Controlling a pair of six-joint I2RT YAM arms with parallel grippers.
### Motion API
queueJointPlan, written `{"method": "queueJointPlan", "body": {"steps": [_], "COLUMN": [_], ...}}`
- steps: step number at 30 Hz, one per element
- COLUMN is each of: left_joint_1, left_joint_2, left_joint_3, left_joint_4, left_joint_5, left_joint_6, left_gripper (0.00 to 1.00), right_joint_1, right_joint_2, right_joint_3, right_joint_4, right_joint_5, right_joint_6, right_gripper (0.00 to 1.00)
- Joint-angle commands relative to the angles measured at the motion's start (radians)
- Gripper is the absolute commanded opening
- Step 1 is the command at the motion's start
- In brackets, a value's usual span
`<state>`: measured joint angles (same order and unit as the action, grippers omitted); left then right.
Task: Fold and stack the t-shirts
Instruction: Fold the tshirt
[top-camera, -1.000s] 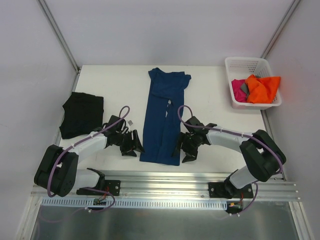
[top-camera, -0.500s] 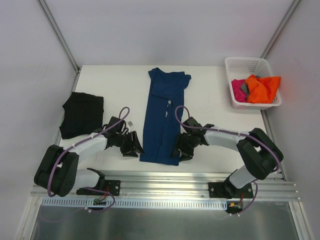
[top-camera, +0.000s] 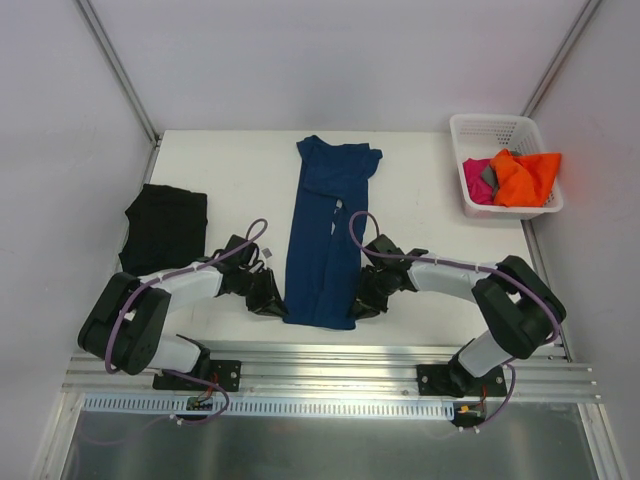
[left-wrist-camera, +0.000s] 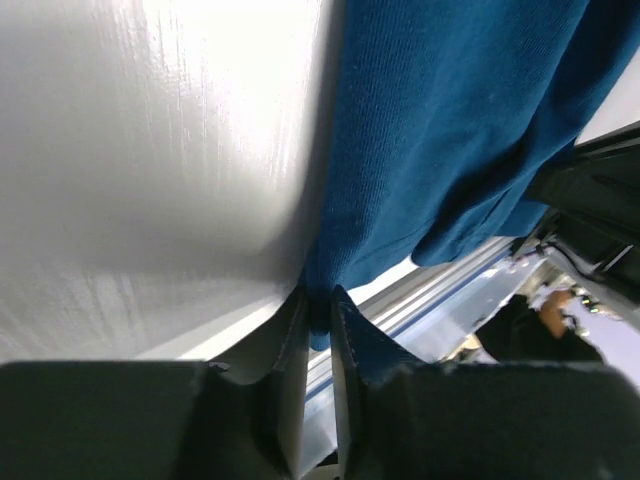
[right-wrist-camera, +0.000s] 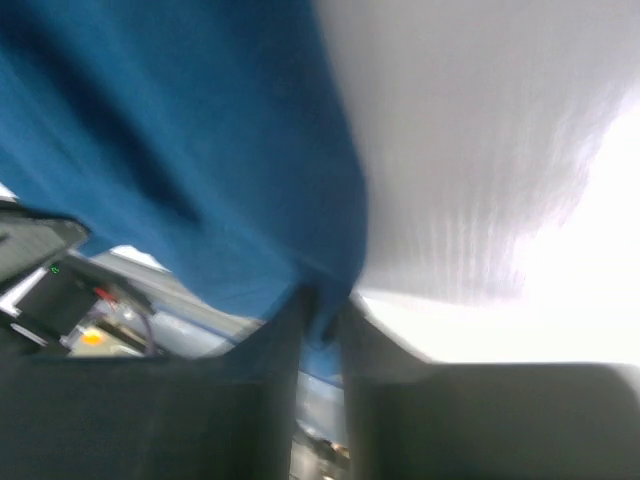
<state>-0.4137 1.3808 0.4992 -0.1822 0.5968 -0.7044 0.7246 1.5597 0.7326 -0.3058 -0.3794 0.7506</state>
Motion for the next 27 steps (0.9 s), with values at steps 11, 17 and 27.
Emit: {"method": "queueJointPlan", "body": {"steps": [11,17,27], "left_joint_1": [-0.019,-0.068,-0.096], "left_joint_2": [0.004,0.020,0.006], "left_joint_3": [0.059,0.140,0.251], "left_joint_4": [0.020,0.004,-0.045], "left_joint_5": [0.057,0.083,0.055], "left_joint_6": [0.009,0.055,0.126], "left_gripper": [0.00,0.00,0.00], "right_joint_1": [-0.042,-0.076,-0.148], "right_joint_2": [-0.075,-0.145,-0.227], "right_joint_3": [-0.024,0.004,0.096], "right_joint_4": [-0.032,-0.065,-0.139], "right_joint_5": [0.051,0.057,0.089], "right_joint_6": [-0.069,-0.146,-0.266], "right_gripper": [0.00,0.01,0.00]}}
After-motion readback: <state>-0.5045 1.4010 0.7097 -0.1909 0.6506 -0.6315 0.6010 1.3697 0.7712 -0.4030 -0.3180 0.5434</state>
